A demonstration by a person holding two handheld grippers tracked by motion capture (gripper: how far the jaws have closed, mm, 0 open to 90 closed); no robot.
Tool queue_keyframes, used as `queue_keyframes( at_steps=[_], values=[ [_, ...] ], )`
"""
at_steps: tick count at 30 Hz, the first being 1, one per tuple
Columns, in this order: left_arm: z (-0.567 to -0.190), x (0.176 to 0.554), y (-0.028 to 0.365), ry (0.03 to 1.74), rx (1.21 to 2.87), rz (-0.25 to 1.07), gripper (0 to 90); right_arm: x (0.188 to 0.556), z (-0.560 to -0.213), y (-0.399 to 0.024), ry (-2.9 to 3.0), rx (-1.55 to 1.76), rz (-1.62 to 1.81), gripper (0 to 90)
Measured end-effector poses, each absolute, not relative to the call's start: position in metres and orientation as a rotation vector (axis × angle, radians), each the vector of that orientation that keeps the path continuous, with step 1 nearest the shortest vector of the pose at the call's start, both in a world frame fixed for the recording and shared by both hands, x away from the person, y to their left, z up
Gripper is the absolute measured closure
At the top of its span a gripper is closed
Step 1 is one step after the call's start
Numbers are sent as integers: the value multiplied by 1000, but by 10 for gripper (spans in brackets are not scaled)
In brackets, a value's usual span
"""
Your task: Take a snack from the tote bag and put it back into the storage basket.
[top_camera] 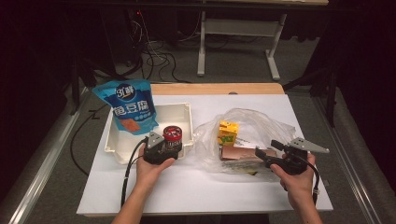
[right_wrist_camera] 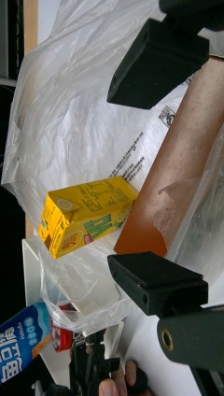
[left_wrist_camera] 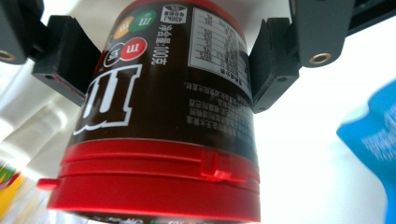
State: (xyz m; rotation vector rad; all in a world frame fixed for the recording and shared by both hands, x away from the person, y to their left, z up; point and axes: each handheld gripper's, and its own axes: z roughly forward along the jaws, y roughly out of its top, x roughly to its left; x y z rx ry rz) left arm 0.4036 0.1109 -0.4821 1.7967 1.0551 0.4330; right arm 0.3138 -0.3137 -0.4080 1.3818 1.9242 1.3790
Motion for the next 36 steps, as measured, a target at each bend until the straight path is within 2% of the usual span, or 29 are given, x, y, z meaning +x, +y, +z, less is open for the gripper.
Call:
queue_keyframes(
  at_steps=[22,23,26,31,34,36],
  values=[
    [-483,405,104,1117,1933,430,255,313,-409,-315,1919,1387,1364,200],
    [-483,405,104,1124,1928,428,250,313,-410,-315,1921,1386,1363,199],
    [-479,402,108,1141,1922,411,148,312,-411,-315,1922,1387,1365,199],
    [-463,381,126,1168,1839,466,131,306,-412,-313,1945,1366,1357,188],
    [-458,366,135,1188,1773,509,200,301,-412,-314,1943,1358,1366,188],
    [-458,356,136,1166,1778,514,370,298,-414,-316,1943,1368,1372,189]
  ],
)
